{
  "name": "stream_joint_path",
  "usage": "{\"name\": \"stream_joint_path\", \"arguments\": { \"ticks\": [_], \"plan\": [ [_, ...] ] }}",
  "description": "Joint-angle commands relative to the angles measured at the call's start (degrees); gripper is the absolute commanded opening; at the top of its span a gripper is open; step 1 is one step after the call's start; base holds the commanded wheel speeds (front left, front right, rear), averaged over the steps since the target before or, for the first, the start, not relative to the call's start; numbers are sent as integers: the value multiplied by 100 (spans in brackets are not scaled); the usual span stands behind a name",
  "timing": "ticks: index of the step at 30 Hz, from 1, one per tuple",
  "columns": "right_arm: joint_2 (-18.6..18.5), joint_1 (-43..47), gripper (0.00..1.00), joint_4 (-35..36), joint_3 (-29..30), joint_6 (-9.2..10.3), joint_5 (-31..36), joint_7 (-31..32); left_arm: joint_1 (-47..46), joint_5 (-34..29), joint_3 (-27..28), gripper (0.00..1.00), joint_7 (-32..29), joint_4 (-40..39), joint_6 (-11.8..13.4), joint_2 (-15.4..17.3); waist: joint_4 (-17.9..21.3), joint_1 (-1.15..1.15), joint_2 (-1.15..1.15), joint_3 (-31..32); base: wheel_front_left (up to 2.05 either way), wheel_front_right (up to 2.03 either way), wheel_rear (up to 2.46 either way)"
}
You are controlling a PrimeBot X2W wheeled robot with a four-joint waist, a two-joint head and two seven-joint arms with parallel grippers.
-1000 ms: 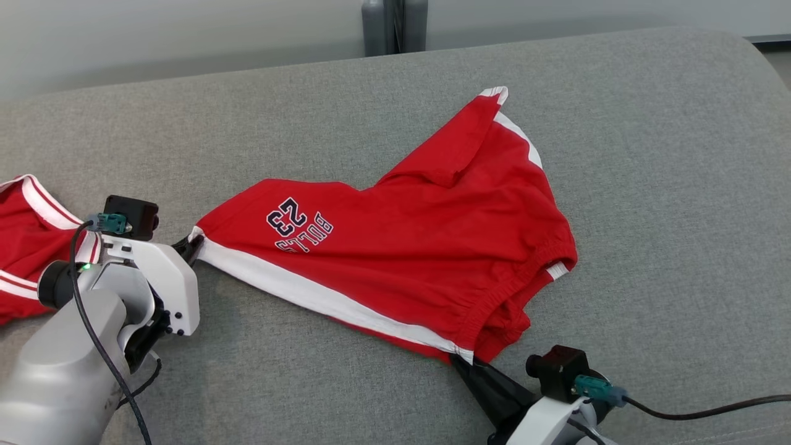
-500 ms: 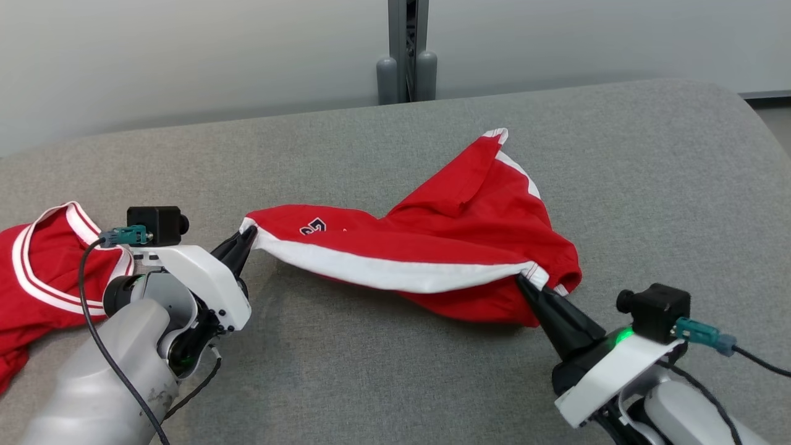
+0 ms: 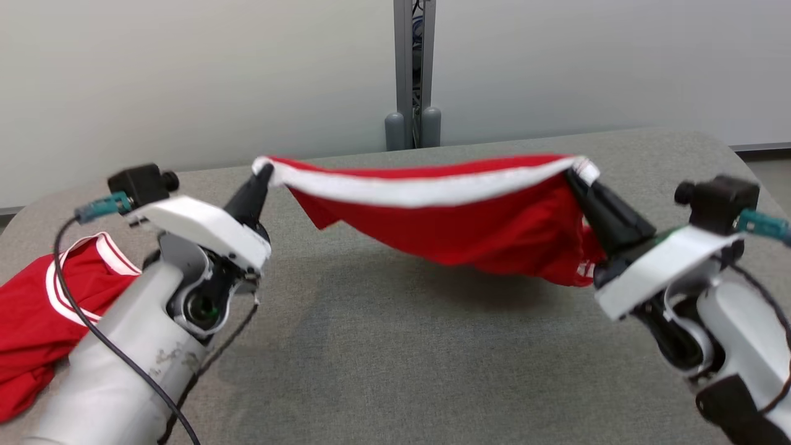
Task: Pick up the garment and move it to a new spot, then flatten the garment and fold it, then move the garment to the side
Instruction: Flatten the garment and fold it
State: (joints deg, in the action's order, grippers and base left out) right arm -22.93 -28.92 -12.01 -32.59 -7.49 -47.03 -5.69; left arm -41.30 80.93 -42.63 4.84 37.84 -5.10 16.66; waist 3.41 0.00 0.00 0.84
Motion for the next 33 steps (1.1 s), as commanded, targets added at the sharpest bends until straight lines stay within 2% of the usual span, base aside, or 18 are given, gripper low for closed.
{"name": "stream_joint_path", "arguments": {
  "ticks": [1,7,13,17,21,24,28,33],
  "plan": [
    [3,-238,0,-94,52,-2,26,63,-171,11,75,0,43,-73,90,50,14,0,0,26,0,0,0],
    [110,-965,0,-471,-41,-2,227,169,-357,195,317,0,52,-329,284,52,84,0,0,100,0,0,0],
    [142,-1839,0,-987,-404,-2,356,136,-594,230,545,0,211,-541,514,91,116,0,0,153,0,0,0],
    [91,-2405,0,-1350,-692,-2,419,4,-786,176,641,0,361,-612,625,53,90,0,0,187,0,0,0],
    [52,-2950,0,-1722,-888,-2,581,-386,-1032,-60,819,0,783,-643,717,67,53,0,0,183,0,0,0],
    [118,-3176,0,-2009,-1164,-2,635,-522,-1004,-163,944,0,927,-611,742,-41,22,0,0,172,0,0,0],
    [168,-3378,0,-2298,-1524,-2,404,-513,-899,-190,913,0,942,-514,726,-120,-9,0,0,115,0,0,0],
    [255,-3674,0,-2766,-1816,-2,-110,-361,-1052,-12,963,0,665,-231,771,-182,-5,0,0,-146,0,0,0]
  ]
}}
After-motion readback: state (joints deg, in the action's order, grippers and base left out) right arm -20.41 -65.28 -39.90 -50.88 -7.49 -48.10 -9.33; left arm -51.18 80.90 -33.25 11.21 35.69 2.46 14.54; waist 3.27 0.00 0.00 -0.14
